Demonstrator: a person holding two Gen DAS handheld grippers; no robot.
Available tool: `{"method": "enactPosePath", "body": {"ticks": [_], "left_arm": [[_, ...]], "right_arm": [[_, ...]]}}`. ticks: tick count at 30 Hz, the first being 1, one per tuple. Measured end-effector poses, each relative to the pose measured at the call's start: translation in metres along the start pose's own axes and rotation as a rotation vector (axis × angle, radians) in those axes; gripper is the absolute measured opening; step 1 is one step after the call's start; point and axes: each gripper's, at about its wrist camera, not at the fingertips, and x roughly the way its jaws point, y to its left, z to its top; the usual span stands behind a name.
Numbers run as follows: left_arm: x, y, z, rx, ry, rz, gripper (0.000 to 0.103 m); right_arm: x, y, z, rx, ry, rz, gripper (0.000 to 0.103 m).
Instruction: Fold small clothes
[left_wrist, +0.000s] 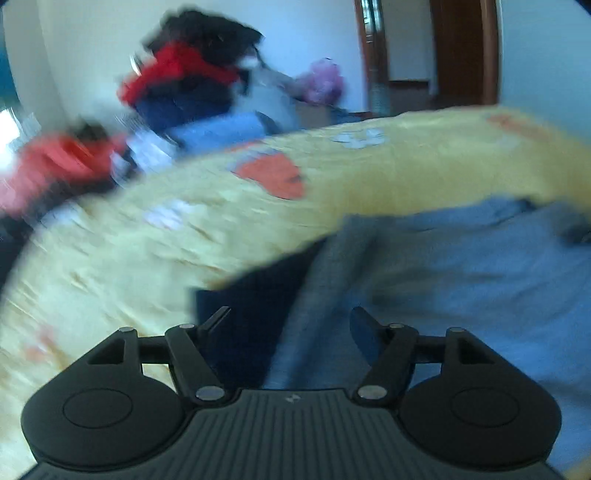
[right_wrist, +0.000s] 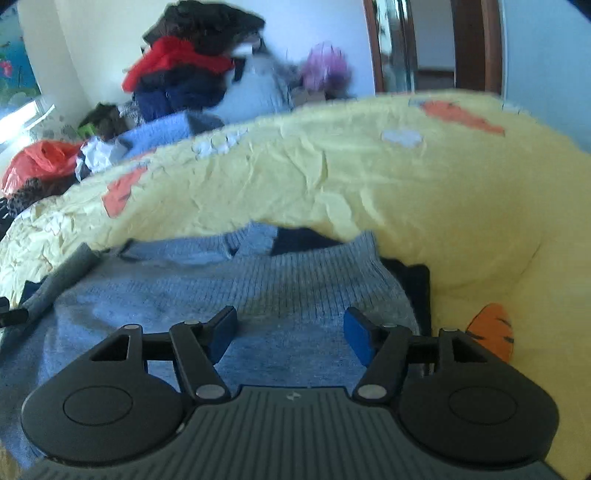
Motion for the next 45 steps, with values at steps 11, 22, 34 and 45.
{"method": "enactPosePath", "body": {"ticks": [11,22,34,45], "left_arm": [[0.012,0.049,-0.001,-0.188,0.086,0.133,0.069],[0.009,0.025,-0.008,-0.165,0.116,0.052,0.070],[0.004,0.027,-0.013,-0.176,0.123,0.046,0.070],[0.000,0.031,-0.018,-0.198,0.119,0.040,0.075]], "right_arm": [[-0.032,0.048,-0.001,-0.126,-0.036,0.118,0.077],[-0.026,0.078,-0.025,-0.205,0.031,0.098,0.086],[-0.064,0.129,-0.049,-0.390,-0.036,0.130,0.089],[-0.067,0.143,-0.069,-0.403,-0.006,0.145,0.091]]}}
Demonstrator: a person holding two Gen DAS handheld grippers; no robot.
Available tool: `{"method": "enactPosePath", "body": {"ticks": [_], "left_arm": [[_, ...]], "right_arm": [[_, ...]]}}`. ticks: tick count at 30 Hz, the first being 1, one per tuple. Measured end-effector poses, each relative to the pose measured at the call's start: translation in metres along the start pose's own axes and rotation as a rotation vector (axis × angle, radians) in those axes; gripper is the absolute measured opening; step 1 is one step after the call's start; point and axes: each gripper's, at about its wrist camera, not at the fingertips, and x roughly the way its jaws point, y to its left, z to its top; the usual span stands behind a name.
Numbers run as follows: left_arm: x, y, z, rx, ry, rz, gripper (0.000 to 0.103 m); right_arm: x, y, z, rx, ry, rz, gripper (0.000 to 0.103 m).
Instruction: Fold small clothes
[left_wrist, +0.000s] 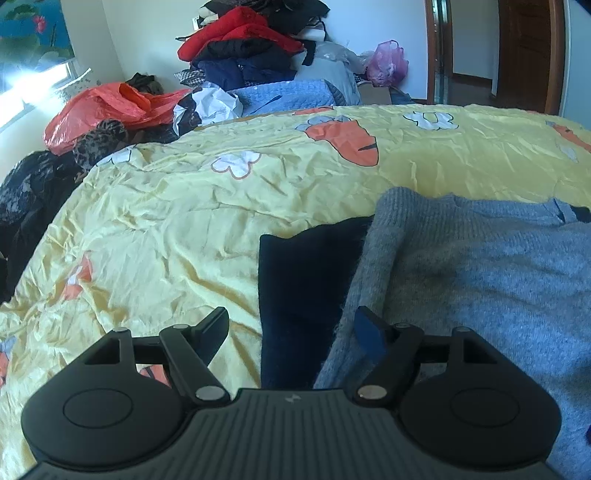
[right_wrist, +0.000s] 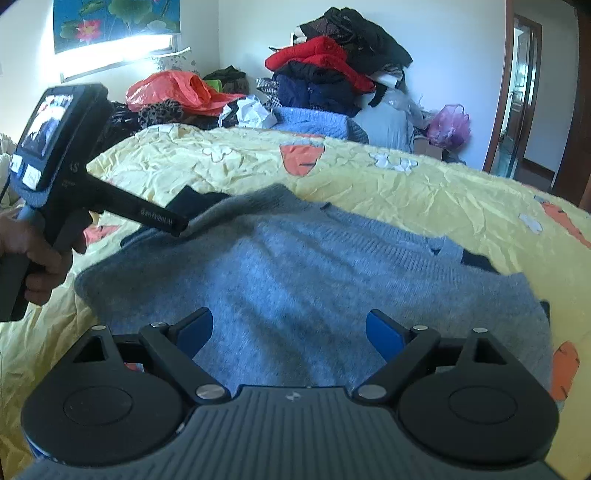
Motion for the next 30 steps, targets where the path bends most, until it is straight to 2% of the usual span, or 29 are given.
{"method": "enactPosePath", "body": {"ticks": [3,6,10,13,16,18,21,22,23,24,25,26,27,28,29,30], "left_arm": [[-0.005,0.010,-0.004,-0.059,0.002,-0.049,0.075],[-0.014,0.023,-0.014,-0.099,0.009,-0.133,0.075],[-0.030,0.034,-0.036,-0.080,0.024,-0.215,0.074],[-0.043,0.040,-0.053,-0.068,0.027,-0.288,0.073],[-0.051,0.042,-0.067,-0.061,0.048,-0.363,0.056],[-0.048,0.043,-0.075,-0.086,0.091,-0.410,0.038],[-0.044,0.042,-0.083,-0.103,0.108,-0.417,0.028],[-0.045,0.042,-0.085,-0.108,0.102,-0.421,0.025],[-0.045,0.043,-0.085,-0.121,0.106,-0.437,0.016],[-0.044,0.044,-0.085,-0.142,0.115,-0.460,0.013],[-0.043,0.046,-0.086,-0.161,0.120,-0.469,0.013],[-0.041,0.047,-0.086,-0.173,0.123,-0.461,0.010],[-0.041,0.048,-0.087,-0.184,0.125,-0.453,0.008],[-0.041,0.051,-0.088,-0.205,0.125,-0.450,0.008],[-0.043,0.053,-0.089,-0.217,0.122,-0.449,0.007],[-0.045,0.054,-0.091,-0.216,0.121,-0.442,0.007]], "right_arm": [[0.002,0.000,-0.008,0.020,0.017,0.004,0.091],[-0.003,-0.002,-0.018,0.041,0.024,0.013,0.091],[-0.021,-0.007,-0.032,0.051,0.002,-0.017,0.091],[-0.044,-0.019,-0.044,0.087,-0.048,-0.052,0.091],[-0.065,-0.042,-0.059,0.173,-0.081,-0.121,0.091],[-0.079,-0.061,-0.072,0.252,-0.099,-0.189,0.091],[-0.098,-0.095,-0.094,0.379,-0.109,-0.251,0.091],[-0.100,-0.104,-0.100,0.407,-0.089,-0.248,0.088],[-0.100,-0.113,-0.106,0.442,-0.062,-0.241,0.081],[-0.099,-0.121,-0.112,0.476,-0.036,-0.220,0.076],[-0.096,-0.127,-0.116,0.506,-0.013,-0.179,0.065],[-0.092,-0.132,-0.121,0.530,0.000,-0.146,0.059],[-0.089,-0.134,-0.124,0.545,0.000,-0.144,0.058],[-0.088,-0.134,-0.126,0.549,-0.008,-0.154,0.051],[-0.087,-0.135,-0.126,0.552,-0.004,-0.174,0.030],[-0.087,-0.136,-0.125,0.562,-0.004,-0.184,0.017]]}}
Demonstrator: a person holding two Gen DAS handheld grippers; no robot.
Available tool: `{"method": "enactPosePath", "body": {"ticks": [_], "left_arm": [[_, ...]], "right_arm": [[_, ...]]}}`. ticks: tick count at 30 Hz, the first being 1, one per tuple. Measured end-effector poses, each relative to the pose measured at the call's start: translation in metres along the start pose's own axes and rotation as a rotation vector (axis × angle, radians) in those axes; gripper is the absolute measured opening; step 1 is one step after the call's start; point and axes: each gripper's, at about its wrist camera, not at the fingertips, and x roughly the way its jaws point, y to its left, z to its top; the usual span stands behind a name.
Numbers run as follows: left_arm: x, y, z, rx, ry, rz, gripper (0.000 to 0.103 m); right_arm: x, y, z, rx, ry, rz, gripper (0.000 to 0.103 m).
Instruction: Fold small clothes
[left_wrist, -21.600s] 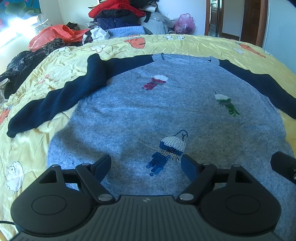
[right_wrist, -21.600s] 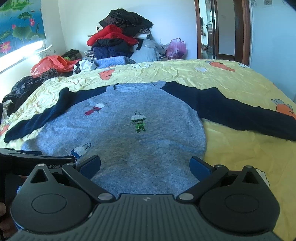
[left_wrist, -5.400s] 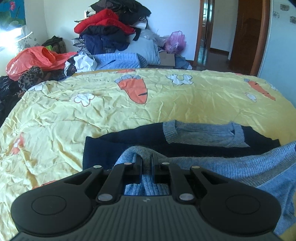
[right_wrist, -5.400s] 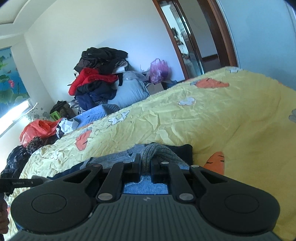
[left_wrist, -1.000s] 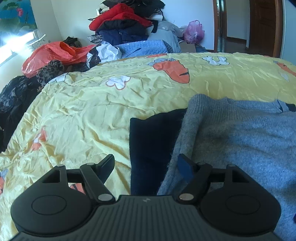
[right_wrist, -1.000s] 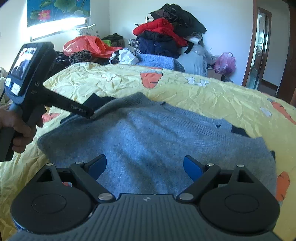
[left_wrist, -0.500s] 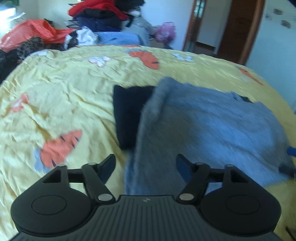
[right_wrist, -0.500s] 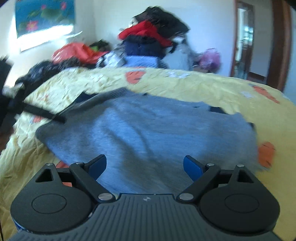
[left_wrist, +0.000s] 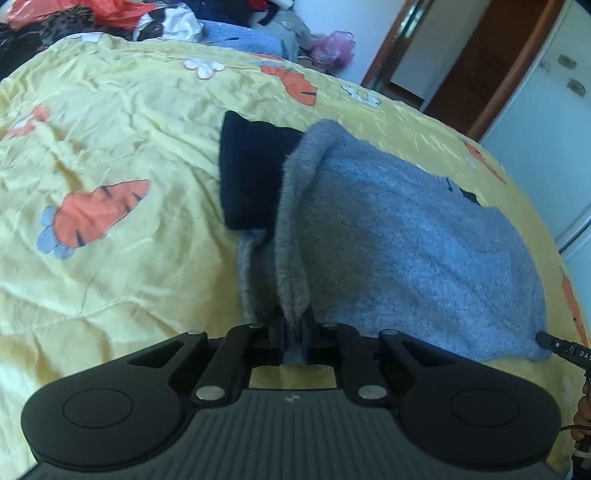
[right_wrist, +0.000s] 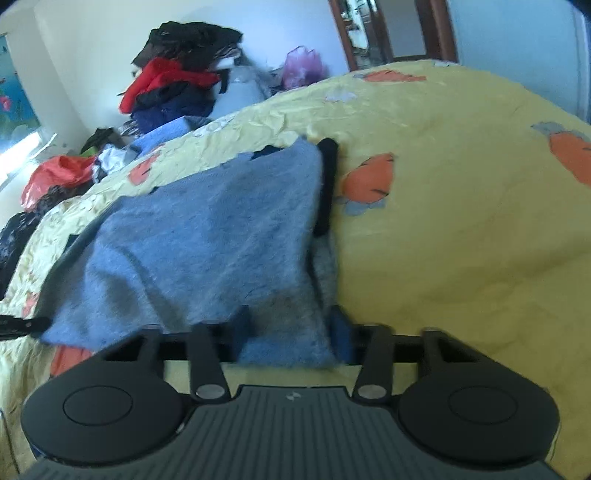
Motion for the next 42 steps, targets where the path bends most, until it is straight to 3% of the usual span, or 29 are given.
{"method": "enactPosePath", "body": {"ticks": [6,10,14,16,19,21,23,28,35,42], "left_arm": [[-0.010,-0.008,-0.012,0.077,0.017,0.051,0.006],[-0.009,-0.022,-0.012,0.165,0.010,0.096,0.007],[-0.026,-0.032,-0.007,0.200,-0.038,0.151,0.011],[-0.033,-0.040,-0.003,0.222,-0.070,0.191,0.011],[-0.032,-0.052,0.008,0.219,-0.100,0.206,0.024],[-0.026,-0.059,0.013,0.214,-0.117,0.224,0.047],[-0.018,-0.066,0.014,0.229,-0.138,0.267,0.057],[0.001,-0.071,0.010,0.249,-0.107,0.329,0.058],[0.013,-0.064,-0.001,0.248,-0.071,0.367,0.059],[0.016,-0.066,-0.006,0.280,-0.077,0.396,0.068]], "right_arm": [[-0.018,-0.003,0.000,-0.033,-0.039,-0.035,0.012],[-0.008,0.002,0.003,-0.108,0.036,-0.058,0.013],[-0.026,0.013,0.011,-0.107,-0.057,-0.101,0.040],[-0.031,0.031,0.017,-0.175,-0.094,-0.073,0.043],[-0.022,0.069,0.020,-0.281,-0.089,0.023,0.052],[-0.007,0.097,0.017,-0.333,-0.057,0.097,0.053],[0.009,0.123,0.009,-0.380,-0.024,0.147,0.055],[0.040,0.150,-0.010,-0.453,0.084,0.122,0.057],[0.030,0.164,-0.015,-0.480,0.042,0.124,0.060],[0.033,0.167,-0.016,-0.490,0.044,0.130,0.061]]}}
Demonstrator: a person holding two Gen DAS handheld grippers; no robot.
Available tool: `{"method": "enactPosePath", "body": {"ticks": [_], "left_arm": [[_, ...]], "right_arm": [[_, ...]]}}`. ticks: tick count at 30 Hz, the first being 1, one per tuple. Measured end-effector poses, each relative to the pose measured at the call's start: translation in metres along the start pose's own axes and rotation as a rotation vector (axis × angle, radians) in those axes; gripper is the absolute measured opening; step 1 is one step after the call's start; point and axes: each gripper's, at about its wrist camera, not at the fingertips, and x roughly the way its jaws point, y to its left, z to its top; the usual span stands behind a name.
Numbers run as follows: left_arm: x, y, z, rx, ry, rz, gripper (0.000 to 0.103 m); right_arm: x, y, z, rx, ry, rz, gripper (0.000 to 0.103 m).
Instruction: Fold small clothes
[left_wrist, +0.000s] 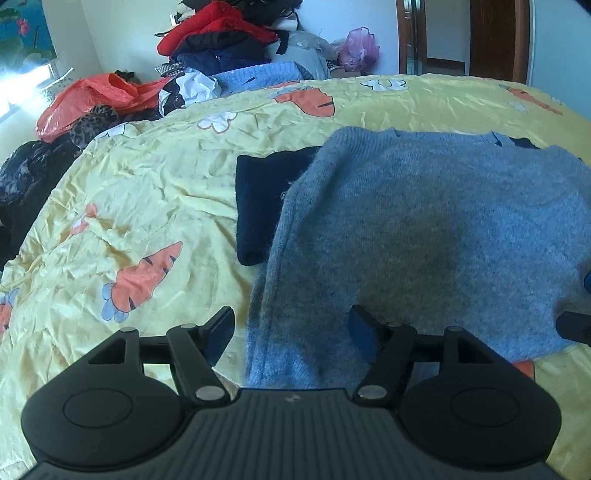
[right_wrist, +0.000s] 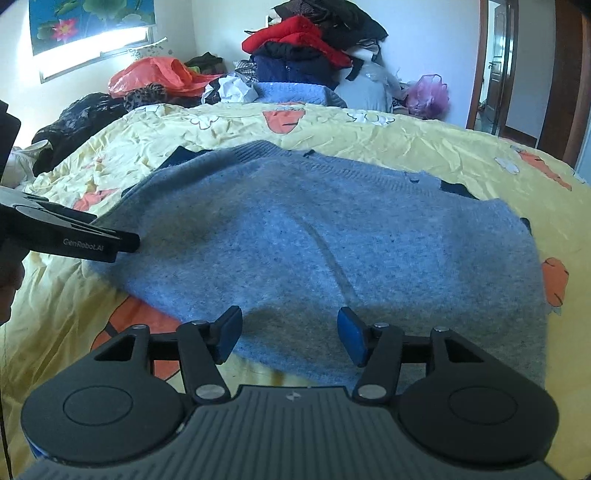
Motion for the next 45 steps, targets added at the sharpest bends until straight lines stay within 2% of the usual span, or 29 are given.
{"method": "enactPosePath", "body": {"ticks": [9,14,15,17,21,27,29,33,35,38,40,45], "left_arm": [[-0.003,0.004,0.001,0.007,-0.009,0.010,0.069],[-0.001,0.014,0.011,-0.009,-0.016,-0.024,0.071],[0.000,0.018,0.016,-0.023,-0.016,-0.041,0.078],[0.004,0.029,0.024,-0.063,-0.020,-0.073,0.085],[0.021,0.057,0.040,-0.168,0.007,-0.143,0.085],[0.044,0.084,0.055,-0.313,0.046,-0.218,0.085],[0.043,0.090,0.060,-0.370,0.022,-0.292,0.085],[0.050,0.093,0.078,-0.461,0.010,-0.510,0.085],[0.064,0.088,0.091,-0.463,0.049,-0.550,0.085],[0.091,0.076,0.103,-0.456,0.149,-0.579,0.085],[0.110,0.071,0.106,-0.480,0.193,-0.655,0.085],[0.135,0.075,0.111,-0.654,0.174,-0.768,0.084]], "right_arm": [[-0.001,0.016,0.002,-0.047,-0.015,0.010,0.063],[-0.003,0.035,0.003,-0.128,-0.047,-0.004,0.078],[-0.003,0.042,0.003,-0.161,-0.057,-0.015,0.079],[-0.001,0.057,0.001,-0.247,-0.075,-0.044,0.081],[0.003,0.086,-0.004,-0.395,-0.114,-0.087,0.088],[0.009,0.113,-0.008,-0.510,-0.131,-0.095,0.090],[0.007,0.115,-0.009,-0.530,-0.143,-0.083,0.090],[-0.001,0.102,0.000,-0.457,-0.178,-0.052,0.090],[-0.001,0.093,0.006,-0.416,-0.166,-0.056,0.090],[-0.004,0.084,0.009,-0.388,-0.175,-0.069,0.090],[-0.008,0.082,0.007,-0.387,-0.183,-0.071,0.090],[-0.007,0.080,0.003,-0.387,-0.174,-0.066,0.091]]}}
